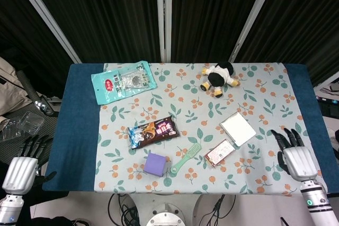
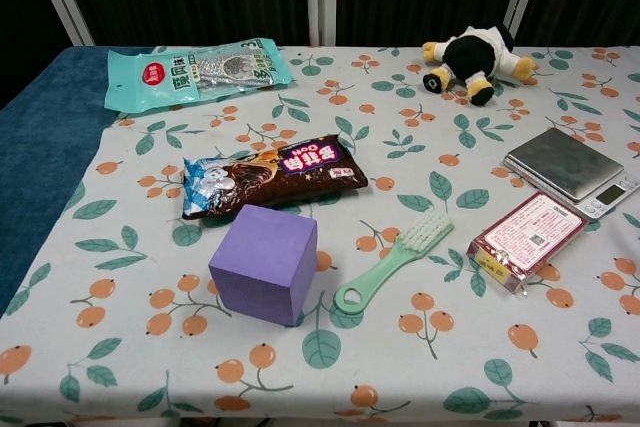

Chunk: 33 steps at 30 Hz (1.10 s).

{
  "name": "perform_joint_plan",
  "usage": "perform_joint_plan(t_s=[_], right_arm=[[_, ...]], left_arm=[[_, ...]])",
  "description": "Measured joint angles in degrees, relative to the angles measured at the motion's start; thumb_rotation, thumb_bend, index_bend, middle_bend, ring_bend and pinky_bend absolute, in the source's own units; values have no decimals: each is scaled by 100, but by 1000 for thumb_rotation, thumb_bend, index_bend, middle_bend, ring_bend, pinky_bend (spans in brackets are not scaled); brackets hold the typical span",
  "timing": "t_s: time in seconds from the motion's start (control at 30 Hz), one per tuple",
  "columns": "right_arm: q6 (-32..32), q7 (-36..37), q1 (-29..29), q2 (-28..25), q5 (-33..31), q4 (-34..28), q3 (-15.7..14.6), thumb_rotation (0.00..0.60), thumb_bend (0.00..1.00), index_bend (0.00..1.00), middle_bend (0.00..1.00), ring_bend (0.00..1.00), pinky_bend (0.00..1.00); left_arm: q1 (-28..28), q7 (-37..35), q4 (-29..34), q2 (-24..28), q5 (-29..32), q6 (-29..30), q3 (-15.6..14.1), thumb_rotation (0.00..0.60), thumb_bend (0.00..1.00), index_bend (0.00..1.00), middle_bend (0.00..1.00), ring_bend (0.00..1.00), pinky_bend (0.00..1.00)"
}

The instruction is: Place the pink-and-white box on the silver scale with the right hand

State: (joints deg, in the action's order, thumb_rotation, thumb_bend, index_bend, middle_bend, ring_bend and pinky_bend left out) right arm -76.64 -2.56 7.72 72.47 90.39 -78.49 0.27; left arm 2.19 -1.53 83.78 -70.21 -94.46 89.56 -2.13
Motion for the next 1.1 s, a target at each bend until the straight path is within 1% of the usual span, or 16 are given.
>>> perform_joint_plan(t_s=[0.07,0.2,0.37,0.67,1.1], right_arm=[[277,-104,137,59,13,-12,-38,600,862,0,207,0,0],[672,-276,384,190,36,-30,-119,600,867,0,207,0,0],[910,-137,533,344,53,-24,-194,600,867,0,206,0,0],[1146,-339,730,603,81,-16,-286,600,874,0,208,0,0],[1321,-527,835,712,-135,-39,-291,600,893,0,211,0,0]], left_arm=[[-13,-5,-21,-9,-18,9,-27,600,108,127,82,0,68],[-45,-41,-52,-2,-19,51,-43,600,108,127,82,0,69],[-78,-121,-125,-20,-6,79,-63,600,108,127,81,0,69],[-100,-177,-168,-18,-12,108,-78,600,108,127,82,0,68],[-100,-236,-212,-26,10,88,-80,600,108,127,81,0,69]])
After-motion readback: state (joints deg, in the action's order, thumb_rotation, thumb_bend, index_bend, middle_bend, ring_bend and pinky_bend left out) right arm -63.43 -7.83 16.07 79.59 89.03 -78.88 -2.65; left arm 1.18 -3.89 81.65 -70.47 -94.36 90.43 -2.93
